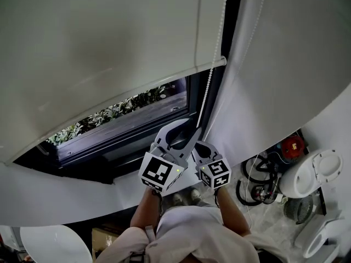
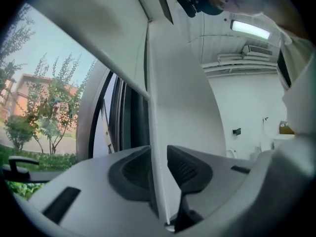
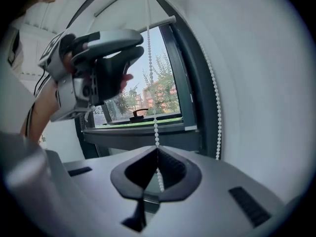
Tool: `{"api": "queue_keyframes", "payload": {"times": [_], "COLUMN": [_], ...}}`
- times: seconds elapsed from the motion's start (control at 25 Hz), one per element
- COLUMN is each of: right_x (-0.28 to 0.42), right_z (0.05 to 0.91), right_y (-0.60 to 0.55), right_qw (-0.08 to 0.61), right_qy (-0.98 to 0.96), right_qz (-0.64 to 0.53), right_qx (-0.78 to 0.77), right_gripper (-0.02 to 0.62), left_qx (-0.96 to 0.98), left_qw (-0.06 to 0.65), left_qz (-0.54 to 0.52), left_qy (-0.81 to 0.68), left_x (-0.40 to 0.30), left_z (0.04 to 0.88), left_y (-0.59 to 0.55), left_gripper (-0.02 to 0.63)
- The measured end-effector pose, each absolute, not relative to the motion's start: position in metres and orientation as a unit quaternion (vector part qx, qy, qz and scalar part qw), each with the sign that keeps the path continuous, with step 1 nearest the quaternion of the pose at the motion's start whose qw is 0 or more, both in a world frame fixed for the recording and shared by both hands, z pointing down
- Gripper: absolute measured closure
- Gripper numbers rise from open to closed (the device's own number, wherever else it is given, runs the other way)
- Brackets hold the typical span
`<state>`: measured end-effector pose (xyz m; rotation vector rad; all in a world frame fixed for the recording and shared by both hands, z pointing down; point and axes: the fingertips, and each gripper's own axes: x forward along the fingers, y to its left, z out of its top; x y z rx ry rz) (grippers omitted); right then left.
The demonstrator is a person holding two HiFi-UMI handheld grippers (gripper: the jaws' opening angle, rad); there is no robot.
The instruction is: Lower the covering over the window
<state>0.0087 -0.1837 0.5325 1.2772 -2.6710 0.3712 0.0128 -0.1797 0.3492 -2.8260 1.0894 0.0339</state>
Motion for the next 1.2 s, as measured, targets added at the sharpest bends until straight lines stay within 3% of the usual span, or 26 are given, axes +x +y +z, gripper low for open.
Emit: {"api": "queue_keyframes", "payload": {"times": [0.32,0.48,1.2], "right_x": [0.007,0.005,0.008], "right_z": [0.533,0.532,0.618], "right_y": [-0.179,-0.177,-0.163], "right_qw": [0.083,0.086,0.169], "right_qy": [-0.893,-0.895,-0.876], "right_qz": [0.12,0.114,0.177], "right_qx": [0.425,0.422,0.415], "right_gripper": [0.598,0.598,0.599], "left_qx": [-0.931,-0.929,-0.935], "left_qw": [0.097,0.102,0.03], "left_qz": [0.032,0.036,-0.005], "left_qy": [0.352,0.355,0.355], "left_x": [0.026,0.031,0.034], "left_z": [0.297,0.29,0.381], "left_y": [-0.189,-0.192,-0.192], "left_gripper": [0.52,0.585,0.592]}}
